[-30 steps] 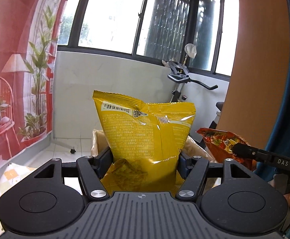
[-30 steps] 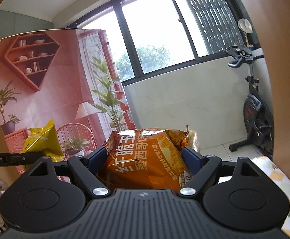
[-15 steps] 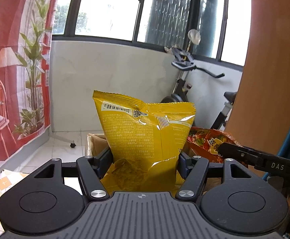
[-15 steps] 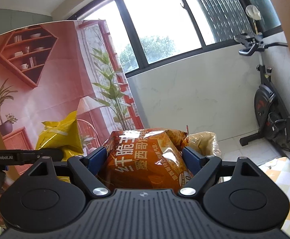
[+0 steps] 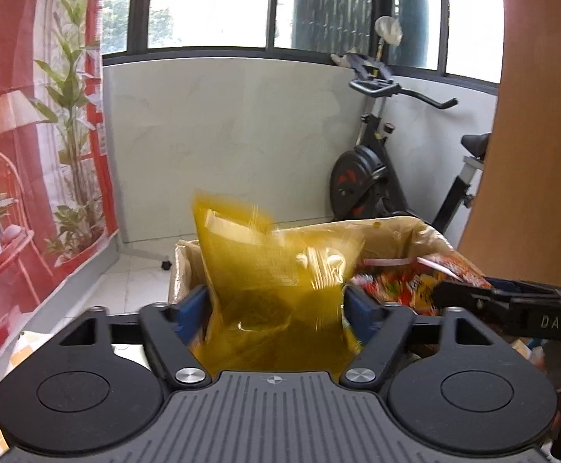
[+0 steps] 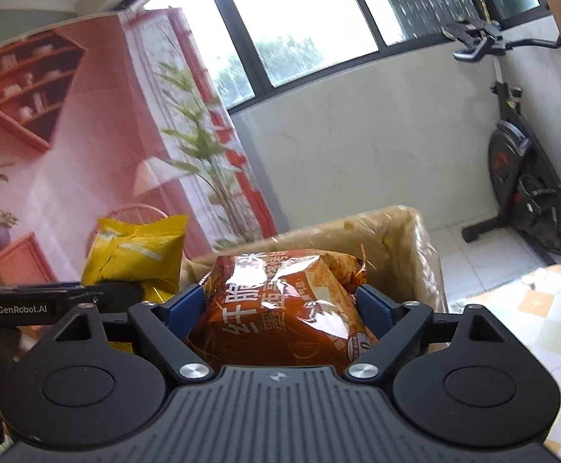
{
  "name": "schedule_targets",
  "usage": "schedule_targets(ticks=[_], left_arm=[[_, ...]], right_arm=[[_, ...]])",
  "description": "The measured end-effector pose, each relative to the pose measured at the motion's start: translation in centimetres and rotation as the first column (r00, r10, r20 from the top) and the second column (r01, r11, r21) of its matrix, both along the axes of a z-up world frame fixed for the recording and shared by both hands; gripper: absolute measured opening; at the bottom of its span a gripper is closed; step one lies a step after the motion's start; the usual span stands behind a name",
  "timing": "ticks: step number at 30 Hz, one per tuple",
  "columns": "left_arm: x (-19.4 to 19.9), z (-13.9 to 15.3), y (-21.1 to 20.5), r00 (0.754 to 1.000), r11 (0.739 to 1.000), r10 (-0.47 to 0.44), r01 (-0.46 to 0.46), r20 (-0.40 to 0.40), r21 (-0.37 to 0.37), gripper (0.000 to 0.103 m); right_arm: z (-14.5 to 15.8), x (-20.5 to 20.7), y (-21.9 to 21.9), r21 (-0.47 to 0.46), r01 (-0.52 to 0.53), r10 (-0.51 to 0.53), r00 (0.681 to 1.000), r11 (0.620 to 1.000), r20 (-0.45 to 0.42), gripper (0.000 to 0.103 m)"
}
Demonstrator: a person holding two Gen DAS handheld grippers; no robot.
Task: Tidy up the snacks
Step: 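Lift both bags over the box rim and open both tools inside, then lower both tools back to the remaining snacks in front of the box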
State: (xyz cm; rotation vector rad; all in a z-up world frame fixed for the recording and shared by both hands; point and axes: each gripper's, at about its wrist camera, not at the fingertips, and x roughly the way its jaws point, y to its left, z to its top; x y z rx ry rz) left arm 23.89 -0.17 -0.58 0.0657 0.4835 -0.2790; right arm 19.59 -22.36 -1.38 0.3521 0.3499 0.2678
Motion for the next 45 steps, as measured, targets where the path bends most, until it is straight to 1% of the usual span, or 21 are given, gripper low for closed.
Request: schedule_targets(ticks=[3, 9, 16, 22, 28, 31, 34, 38, 41, 45], left_arm=[[-0.3, 0.1, 0.3, 1.0, 1.0, 0.009, -0.009, 0.006, -0.001, 0.084], [-1.6, 1.2, 0.8, 1.0, 1.0, 0.012, -0.012, 0.02, -0.01, 0.084], [-4.2, 2.4, 2.5, 0.999, 0.999, 0.036, -0.035, 0.038, -0.031, 0.084], [-7.2, 2.2, 3.9, 0.997, 0.997, 0.058, -0.056, 0.04, -0.043, 0.084], [-10.4, 0.2, 4.9, 0.998, 0.997, 0.066, -0.066, 0.018, -0.046, 0.084], [-11.6, -1.2, 5.3, 0.998, 0.997, 0.069, -0.069, 0.001, -0.037, 0.084], [-12.5, -2.7, 5.6, 0.997, 0.996, 0.074, -0.074, -0.01, -0.045, 0.084], [-13.8, -4.9, 5.8, 0.996, 0.995, 0.087, -0.088, -0.027, -0.051, 0.084], [-14.4, -7.0, 5.8, 0.993, 0.993, 0.095, -0.099, -0.074, -0.056, 0.084], [-15.0, -9.5, 5.5, 0.984, 0.992, 0.117, -0.123, -0.137, -0.037, 0.084]], right_arm=[[-0.1, -0.1, 0.2, -0.027, 0.026, -0.027, 0.999, 0.999, -0.023, 0.089], [1.0, -2.0, 0.3, -0.06, 0.042, -0.041, 0.999, 0.997, 0.024, 0.089], [1.9, -5.0, 0.4, -0.057, 0.062, -0.058, 0.996, 0.996, 0.063, 0.089], [2.0, -7.9, 1.3, -0.093, 0.068, -0.06, 0.994, 0.993, 0.088, 0.089], [0.6, -10.7, 2.5, -0.128, 0.071, -0.06, 0.994, 0.989, 0.088, 0.089], [-0.6, -11.8, 3.1, -0.138, 0.064, -0.055, 0.996, 0.988, 0.07, 0.089], [-2.1, -12.5, 3.7, -0.156, 0.061, -0.055, 0.998, 0.986, 0.042, 0.089], [-4.3, -13.4, 4.3, -0.167, 0.053, -0.055, 0.998, 0.984, -0.006, 0.088], [-6.3, -14.3, 4.8, -0.167, 0.041, -0.05, 0.997, 0.985, -0.052, 0.087], [-9.2, -15.5, 5.1, -0.155, 0.004, -0.026, 0.99, 0.988, -0.141, 0.082]])
